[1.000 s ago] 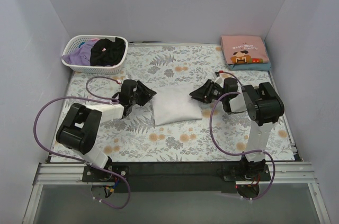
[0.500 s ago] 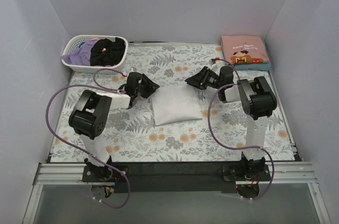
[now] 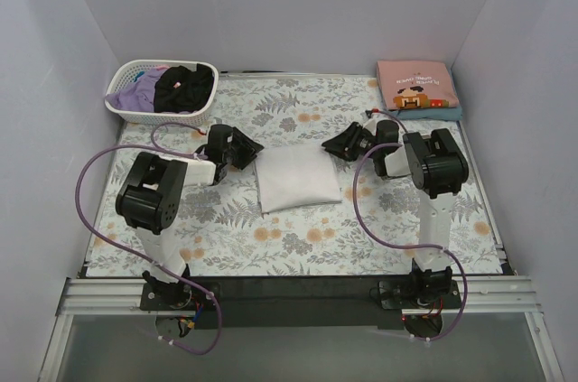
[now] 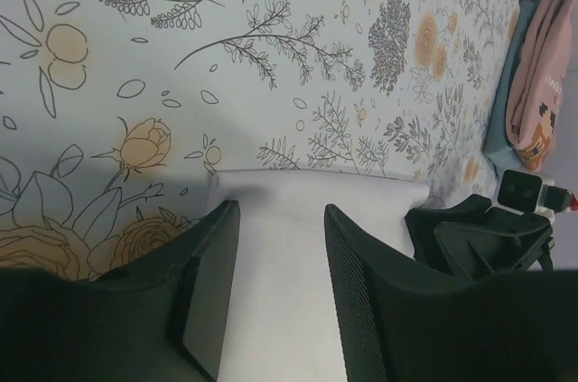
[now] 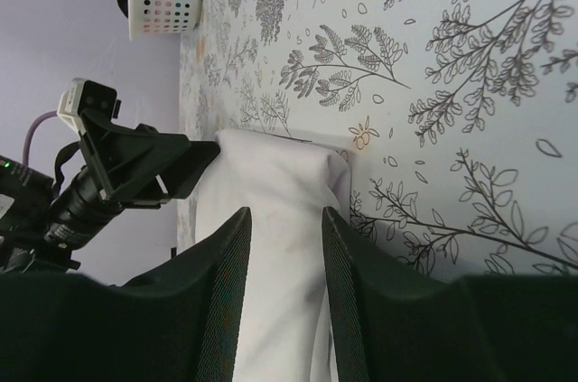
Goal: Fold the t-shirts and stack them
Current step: Fold the tshirt, then neatly place the folded tshirt to the corner
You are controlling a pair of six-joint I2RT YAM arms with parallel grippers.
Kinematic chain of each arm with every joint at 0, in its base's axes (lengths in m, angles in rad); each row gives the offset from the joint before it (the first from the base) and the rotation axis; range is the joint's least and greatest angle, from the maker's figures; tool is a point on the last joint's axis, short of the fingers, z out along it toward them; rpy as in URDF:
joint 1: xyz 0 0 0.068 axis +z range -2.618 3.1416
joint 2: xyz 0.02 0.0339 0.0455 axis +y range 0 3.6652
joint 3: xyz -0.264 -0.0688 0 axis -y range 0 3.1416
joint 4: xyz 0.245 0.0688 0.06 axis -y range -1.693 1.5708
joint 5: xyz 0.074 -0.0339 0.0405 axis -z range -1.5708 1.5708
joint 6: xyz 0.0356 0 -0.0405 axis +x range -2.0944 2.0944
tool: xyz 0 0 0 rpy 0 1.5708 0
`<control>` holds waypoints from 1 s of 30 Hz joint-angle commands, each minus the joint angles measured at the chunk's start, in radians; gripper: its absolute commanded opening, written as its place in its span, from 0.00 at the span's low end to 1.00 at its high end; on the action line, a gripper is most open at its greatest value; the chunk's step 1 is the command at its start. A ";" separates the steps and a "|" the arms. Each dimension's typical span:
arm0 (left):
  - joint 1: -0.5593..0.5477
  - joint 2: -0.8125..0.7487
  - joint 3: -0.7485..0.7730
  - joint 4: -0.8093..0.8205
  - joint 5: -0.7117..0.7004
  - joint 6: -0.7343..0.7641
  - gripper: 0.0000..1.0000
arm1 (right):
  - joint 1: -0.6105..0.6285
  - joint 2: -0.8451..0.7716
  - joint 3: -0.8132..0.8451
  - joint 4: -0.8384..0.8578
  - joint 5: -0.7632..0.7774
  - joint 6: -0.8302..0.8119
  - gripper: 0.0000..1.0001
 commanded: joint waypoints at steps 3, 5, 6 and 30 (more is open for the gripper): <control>0.008 -0.150 -0.006 -0.080 -0.038 0.073 0.47 | -0.015 -0.166 -0.021 -0.148 0.055 -0.148 0.44; 0.009 -0.218 -0.003 -0.117 -0.075 0.113 0.52 | -0.019 -0.223 -0.026 -0.258 0.079 -0.227 0.45; 0.008 -0.241 0.005 -0.162 -0.084 0.136 0.54 | -0.021 -0.281 -0.029 -0.312 0.092 -0.260 0.45; -0.799 -0.086 0.409 -0.649 -0.563 0.766 0.68 | -0.320 -1.183 -0.285 -1.273 0.459 -0.653 0.98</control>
